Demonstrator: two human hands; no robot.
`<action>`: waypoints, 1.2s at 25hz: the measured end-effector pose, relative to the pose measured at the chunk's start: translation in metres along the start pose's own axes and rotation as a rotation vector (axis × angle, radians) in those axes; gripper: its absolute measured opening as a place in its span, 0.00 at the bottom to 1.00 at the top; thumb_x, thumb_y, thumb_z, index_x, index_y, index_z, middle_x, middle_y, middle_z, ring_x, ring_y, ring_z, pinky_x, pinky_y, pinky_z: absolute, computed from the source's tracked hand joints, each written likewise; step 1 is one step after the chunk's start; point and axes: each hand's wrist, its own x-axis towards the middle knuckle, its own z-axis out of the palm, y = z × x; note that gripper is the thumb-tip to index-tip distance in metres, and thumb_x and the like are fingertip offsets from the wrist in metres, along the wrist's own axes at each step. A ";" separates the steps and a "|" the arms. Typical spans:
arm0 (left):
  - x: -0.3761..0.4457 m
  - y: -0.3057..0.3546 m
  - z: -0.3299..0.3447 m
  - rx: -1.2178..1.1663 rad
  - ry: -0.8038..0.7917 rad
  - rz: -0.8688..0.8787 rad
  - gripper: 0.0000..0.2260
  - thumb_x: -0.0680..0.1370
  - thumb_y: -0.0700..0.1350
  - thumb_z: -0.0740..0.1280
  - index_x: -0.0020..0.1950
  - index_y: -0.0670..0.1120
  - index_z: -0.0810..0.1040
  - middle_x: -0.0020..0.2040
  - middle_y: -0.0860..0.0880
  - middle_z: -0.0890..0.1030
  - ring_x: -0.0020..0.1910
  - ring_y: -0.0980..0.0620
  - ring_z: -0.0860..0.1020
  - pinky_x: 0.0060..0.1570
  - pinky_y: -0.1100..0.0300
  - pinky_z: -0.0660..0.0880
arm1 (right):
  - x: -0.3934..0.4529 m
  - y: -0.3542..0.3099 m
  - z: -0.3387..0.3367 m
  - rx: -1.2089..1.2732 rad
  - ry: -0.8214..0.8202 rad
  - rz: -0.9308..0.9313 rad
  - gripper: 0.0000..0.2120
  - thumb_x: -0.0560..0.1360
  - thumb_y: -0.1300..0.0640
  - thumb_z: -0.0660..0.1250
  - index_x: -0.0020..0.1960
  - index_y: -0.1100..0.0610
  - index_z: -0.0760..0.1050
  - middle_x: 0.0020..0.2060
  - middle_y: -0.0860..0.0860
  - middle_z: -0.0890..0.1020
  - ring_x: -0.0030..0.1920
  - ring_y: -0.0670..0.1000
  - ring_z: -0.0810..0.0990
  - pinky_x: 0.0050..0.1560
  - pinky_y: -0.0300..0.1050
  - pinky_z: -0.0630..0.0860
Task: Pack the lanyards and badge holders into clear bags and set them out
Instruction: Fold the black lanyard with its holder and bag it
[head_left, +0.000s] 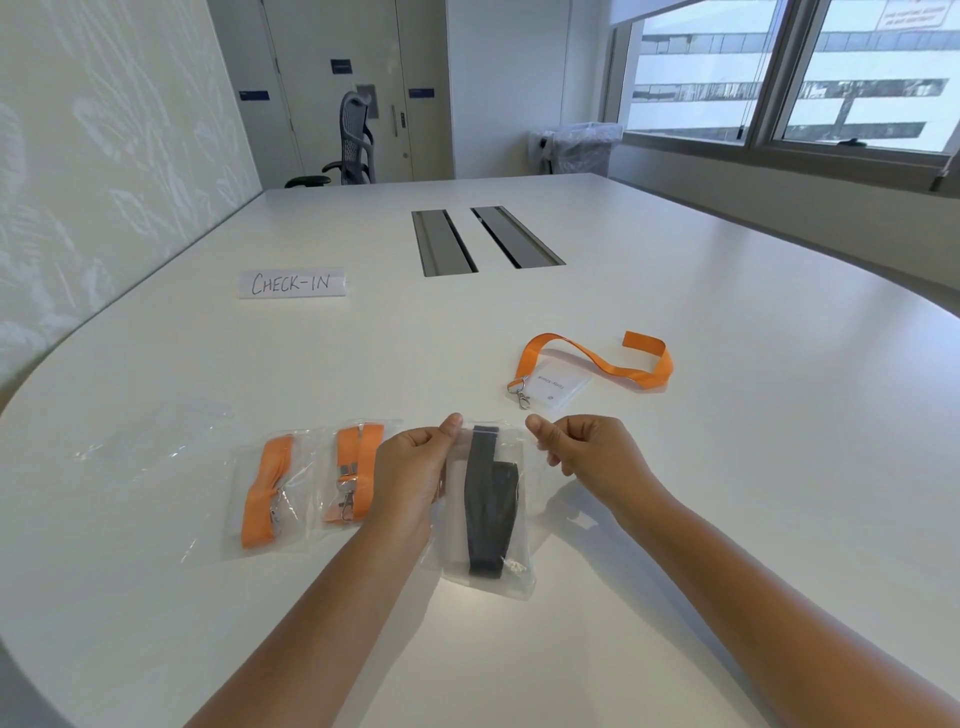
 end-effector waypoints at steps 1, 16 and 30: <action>0.001 -0.001 0.000 0.002 0.018 0.008 0.12 0.74 0.50 0.69 0.37 0.42 0.79 0.26 0.51 0.78 0.25 0.56 0.74 0.28 0.64 0.71 | 0.000 -0.001 -0.001 0.013 -0.003 0.009 0.17 0.71 0.40 0.63 0.30 0.49 0.77 0.25 0.43 0.78 0.29 0.46 0.75 0.33 0.32 0.68; 0.005 -0.004 -0.001 -0.010 0.009 -0.008 0.13 0.73 0.51 0.69 0.31 0.46 0.77 0.26 0.48 0.69 0.25 0.53 0.65 0.25 0.64 0.64 | -0.001 -0.006 -0.007 0.114 -0.065 0.136 0.11 0.71 0.46 0.69 0.32 0.49 0.79 0.21 0.39 0.77 0.31 0.46 0.71 0.33 0.36 0.67; 0.004 -0.010 0.007 -0.102 -0.136 -0.132 0.15 0.71 0.54 0.69 0.43 0.41 0.80 0.45 0.41 0.82 0.47 0.43 0.79 0.54 0.49 0.74 | -0.002 -0.006 -0.004 0.291 -0.066 0.102 0.09 0.74 0.50 0.67 0.37 0.51 0.80 0.31 0.47 0.79 0.33 0.48 0.71 0.37 0.39 0.72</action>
